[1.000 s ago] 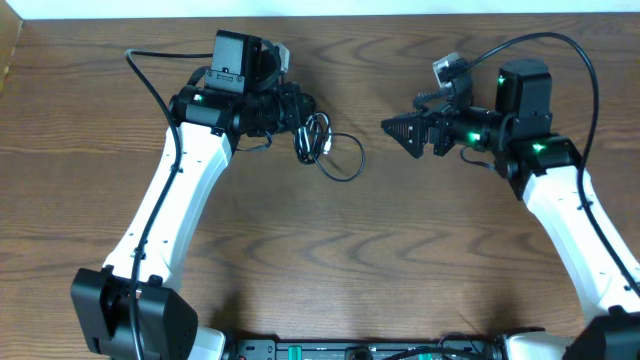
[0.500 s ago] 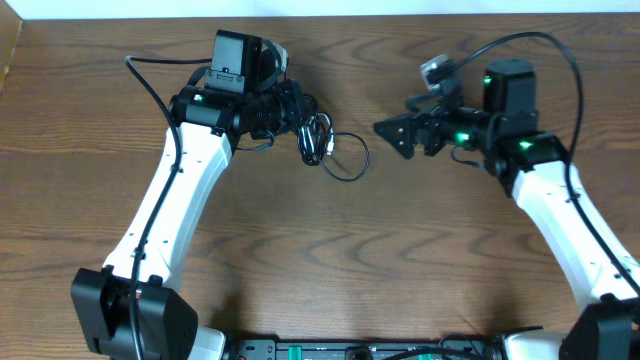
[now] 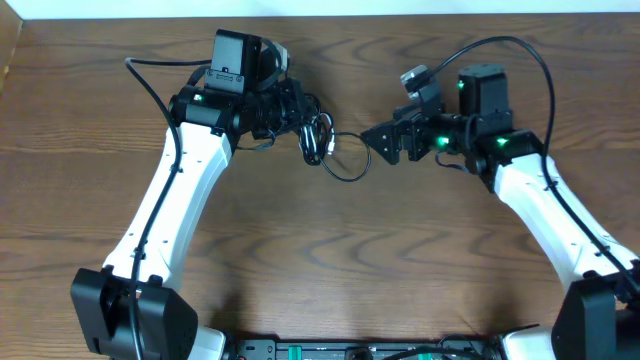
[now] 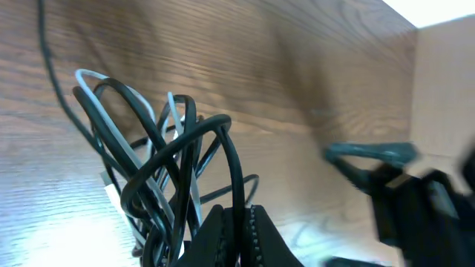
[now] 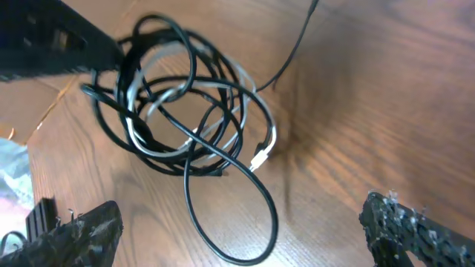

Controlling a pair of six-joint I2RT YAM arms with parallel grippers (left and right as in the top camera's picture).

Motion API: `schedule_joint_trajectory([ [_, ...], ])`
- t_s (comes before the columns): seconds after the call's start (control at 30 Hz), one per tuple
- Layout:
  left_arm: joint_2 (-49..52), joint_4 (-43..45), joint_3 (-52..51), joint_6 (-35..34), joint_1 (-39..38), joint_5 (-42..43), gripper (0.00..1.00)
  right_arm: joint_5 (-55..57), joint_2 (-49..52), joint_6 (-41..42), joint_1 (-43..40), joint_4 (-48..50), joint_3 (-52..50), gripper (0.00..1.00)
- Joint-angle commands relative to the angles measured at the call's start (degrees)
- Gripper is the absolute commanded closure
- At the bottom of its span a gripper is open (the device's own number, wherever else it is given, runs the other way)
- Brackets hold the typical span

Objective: Untangle cables
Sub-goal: 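Move the right gripper toward the bundle held by the left gripper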

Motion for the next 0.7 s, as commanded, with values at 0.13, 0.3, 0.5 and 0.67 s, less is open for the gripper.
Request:
schedule_joint_trajectory([
  [0.13,0.11,2.05,0.48,2.69,0.09,11.1,0.93,3.17,4.5,-1.16,3.37,0.0,1.18,0.13],
  [0.3,0.11,3.37,0.48,-0.13,0.09,12.9,0.93,9.81,6.27,-0.96,4.2,-0.72,1.18,0.53],
  [0.5,0.11,3.58,0.48,-0.09,0.28,12.87,0.93,32.41,6.34,11.52,4.17,-4.17,1.18,0.99],
  [0.67,0.09,3.48,0.48,0.46,2.12,12.9,0.93,50.8,6.34,22.58,2.82,-12.17,1.18,0.99],
])
